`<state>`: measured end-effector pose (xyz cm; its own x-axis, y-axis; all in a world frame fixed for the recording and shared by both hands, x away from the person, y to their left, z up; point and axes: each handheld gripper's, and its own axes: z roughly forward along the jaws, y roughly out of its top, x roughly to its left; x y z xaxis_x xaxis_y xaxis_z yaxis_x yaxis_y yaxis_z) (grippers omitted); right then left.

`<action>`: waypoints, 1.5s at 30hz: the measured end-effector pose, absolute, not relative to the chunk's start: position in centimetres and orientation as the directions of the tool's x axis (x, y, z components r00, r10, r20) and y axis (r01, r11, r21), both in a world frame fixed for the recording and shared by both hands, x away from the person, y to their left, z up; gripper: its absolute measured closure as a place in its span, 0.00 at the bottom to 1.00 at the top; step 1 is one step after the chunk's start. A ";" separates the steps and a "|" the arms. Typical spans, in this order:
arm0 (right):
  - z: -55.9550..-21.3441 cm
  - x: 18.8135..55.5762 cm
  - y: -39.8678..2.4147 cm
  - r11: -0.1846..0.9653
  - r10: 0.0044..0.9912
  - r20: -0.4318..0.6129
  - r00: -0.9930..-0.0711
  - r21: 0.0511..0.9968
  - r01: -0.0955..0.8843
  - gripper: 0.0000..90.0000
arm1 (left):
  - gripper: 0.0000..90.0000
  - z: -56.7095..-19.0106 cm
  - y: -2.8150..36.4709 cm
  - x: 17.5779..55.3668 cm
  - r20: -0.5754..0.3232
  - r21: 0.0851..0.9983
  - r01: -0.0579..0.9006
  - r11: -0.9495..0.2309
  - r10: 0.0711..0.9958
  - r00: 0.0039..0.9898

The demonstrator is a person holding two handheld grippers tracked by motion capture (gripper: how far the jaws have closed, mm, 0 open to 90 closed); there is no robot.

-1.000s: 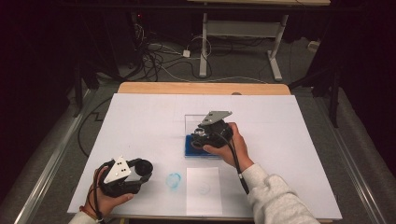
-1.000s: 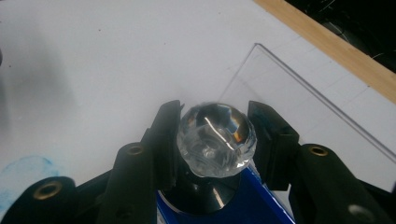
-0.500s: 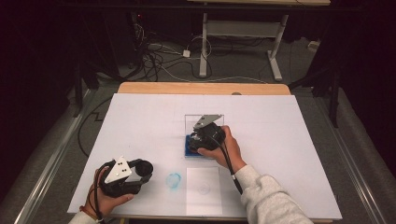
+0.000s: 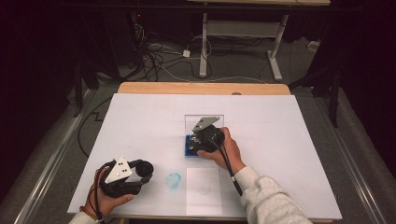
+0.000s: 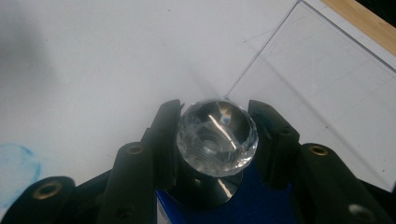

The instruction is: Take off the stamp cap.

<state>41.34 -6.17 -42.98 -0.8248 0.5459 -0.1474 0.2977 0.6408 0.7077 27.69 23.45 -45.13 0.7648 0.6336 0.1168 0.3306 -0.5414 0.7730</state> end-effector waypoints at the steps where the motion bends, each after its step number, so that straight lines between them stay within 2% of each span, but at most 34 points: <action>1: -43.0 41.3 -6.1 0.642 0.546 -0.150 -0.824 0.707 0.297 0.63 | 0.41 -45.1 23.4 27.7 0.116 0.773 0.331 -0.541 0.633 0.765; 27: -43.0 41.0 -5.5 0.694 0.529 -0.231 -0.816 0.671 0.260 0.64 | 0.41 -45.2 23.3 27.7 0.111 0.770 0.336 -0.542 0.632 0.767; 34: -43.1 41.6 -5.8 0.670 0.538 -0.192 -0.820 0.688 0.278 0.64 | 0.41 -45.2 23.4 27.8 0.114 0.767 0.343 -0.542 0.642 0.758; 39: -43.1 41.0 -5.5 0.690 0.525 -0.228 -0.820 0.678 0.253 0.64 | 0.41 -45.3 23.3 27.9 0.112 0.765 0.350 -0.541 0.646 0.755; 45: -43.3 41.0 -6.1 0.670 0.529 -0.210 -0.822 0.698 0.253 0.64 | 0.41 -45.2 23.4 27.8 0.109 0.767 0.352 -0.536 0.650 0.752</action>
<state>40.99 -6.05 -43.35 -0.8221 0.5293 -0.2096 0.2530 0.6695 0.6984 27.82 23.43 -45.23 0.7519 0.6503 0.1088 0.3523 -0.5357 0.7674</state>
